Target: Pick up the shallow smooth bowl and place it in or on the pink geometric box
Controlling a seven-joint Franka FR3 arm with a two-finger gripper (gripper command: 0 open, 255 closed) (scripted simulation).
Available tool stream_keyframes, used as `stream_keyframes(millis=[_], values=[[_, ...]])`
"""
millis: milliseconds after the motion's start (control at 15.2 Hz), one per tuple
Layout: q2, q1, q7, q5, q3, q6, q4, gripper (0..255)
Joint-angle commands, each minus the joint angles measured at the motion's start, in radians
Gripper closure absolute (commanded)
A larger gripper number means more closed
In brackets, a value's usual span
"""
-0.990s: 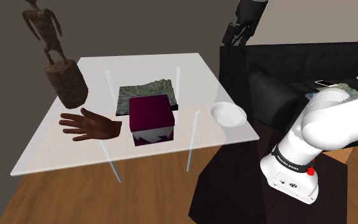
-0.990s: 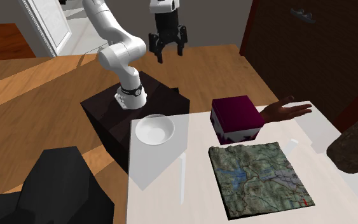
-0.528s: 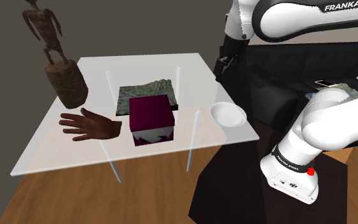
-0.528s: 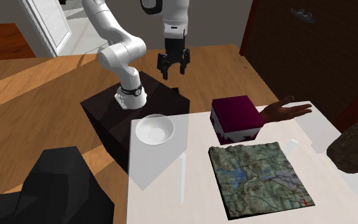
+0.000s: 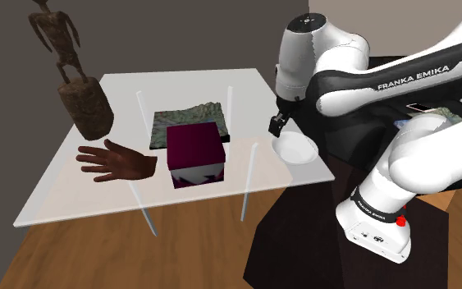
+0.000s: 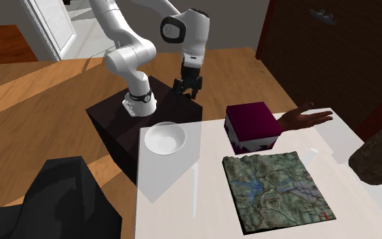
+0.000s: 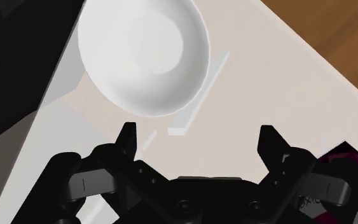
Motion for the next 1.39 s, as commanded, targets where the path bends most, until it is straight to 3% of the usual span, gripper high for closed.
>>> stream_keyframes(millis=[0, 330, 594, 924, 1122, 1320], values=[[0.047, -0.014, 0.045, -0.034, 0.042, 0.068, -0.041, 0], [0.211, -0.102, 0.199, -0.178, 0.166, 0.232, -0.103, 0], [0.392, -0.255, 0.412, -0.414, 0.303, 0.335, -0.111, 0], [0.478, -0.341, 0.514, -0.564, 0.325, 0.383, -0.104, 0], [0.556, -0.409, 0.611, -0.709, 0.334, 0.406, -0.090, 0], [0.556, -0.406, 0.611, -0.710, 0.331, 0.405, -0.090, 0]])
